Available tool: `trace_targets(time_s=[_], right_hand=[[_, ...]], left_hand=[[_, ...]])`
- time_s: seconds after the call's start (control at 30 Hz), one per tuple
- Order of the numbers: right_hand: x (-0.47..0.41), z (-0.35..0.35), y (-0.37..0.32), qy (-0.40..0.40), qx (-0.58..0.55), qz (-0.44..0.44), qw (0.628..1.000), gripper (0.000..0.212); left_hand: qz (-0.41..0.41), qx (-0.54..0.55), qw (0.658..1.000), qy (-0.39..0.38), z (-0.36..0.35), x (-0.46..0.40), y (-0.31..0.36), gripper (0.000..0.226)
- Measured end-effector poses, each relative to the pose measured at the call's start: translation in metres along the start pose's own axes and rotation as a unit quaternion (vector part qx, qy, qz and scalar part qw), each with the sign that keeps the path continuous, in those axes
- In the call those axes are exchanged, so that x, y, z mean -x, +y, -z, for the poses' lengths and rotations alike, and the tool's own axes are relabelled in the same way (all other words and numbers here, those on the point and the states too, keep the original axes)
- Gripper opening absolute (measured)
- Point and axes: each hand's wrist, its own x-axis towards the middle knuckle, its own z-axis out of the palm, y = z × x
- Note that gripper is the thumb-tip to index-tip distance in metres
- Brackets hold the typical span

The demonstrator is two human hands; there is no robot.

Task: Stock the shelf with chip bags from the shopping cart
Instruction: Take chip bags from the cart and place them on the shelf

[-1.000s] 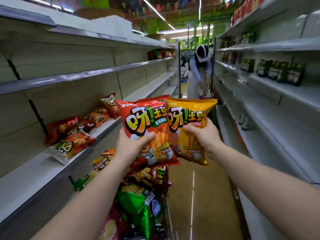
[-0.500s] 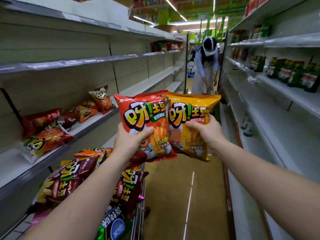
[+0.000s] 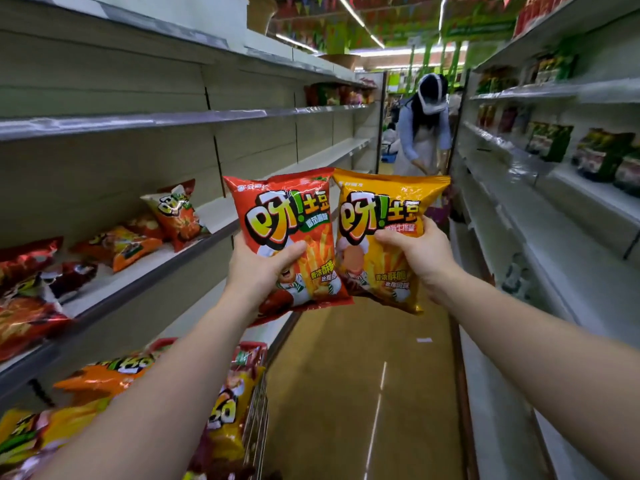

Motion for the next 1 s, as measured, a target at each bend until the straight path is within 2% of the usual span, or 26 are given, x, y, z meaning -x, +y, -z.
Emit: trace_targets(time_s=[0.2, 0.37, 0.63, 0.8, 1.0], right_hand=[[-0.102, -0.005, -0.002, 0.012, -0.009, -0.002, 1.0, 0.068], [-0.183, -0.008, 0.011, 0.014, -0.022, -0.001, 1.0, 0.063], [-0.341, -0.032, 0.053, -0.039, -0.054, 0.006, 0.998, 0.062], [-0.447, -0.046, 0.068, -0.08, -0.06, 0.006, 0.995, 0.065], [-0.56, -0.076, 0.076, -0.11, -0.059, -0.002, 0.992, 0.058]], left_hand=[[-0.016, -0.016, 1.0, -0.019, -0.044, -0.098, 0.006, 0.074], [-0.027, -0.021, 0.999, -0.032, -0.08, -0.173, 0.002, 0.096], [-0.034, -0.02, 0.999, -0.005, -0.144, -0.301, -0.03, 0.077], [-0.023, -0.029, 0.998, 0.054, -0.189, -0.385, -0.033, 0.055], [-0.012, -0.047, 0.994, 0.1, -0.215, -0.476, -0.041, 0.061]])
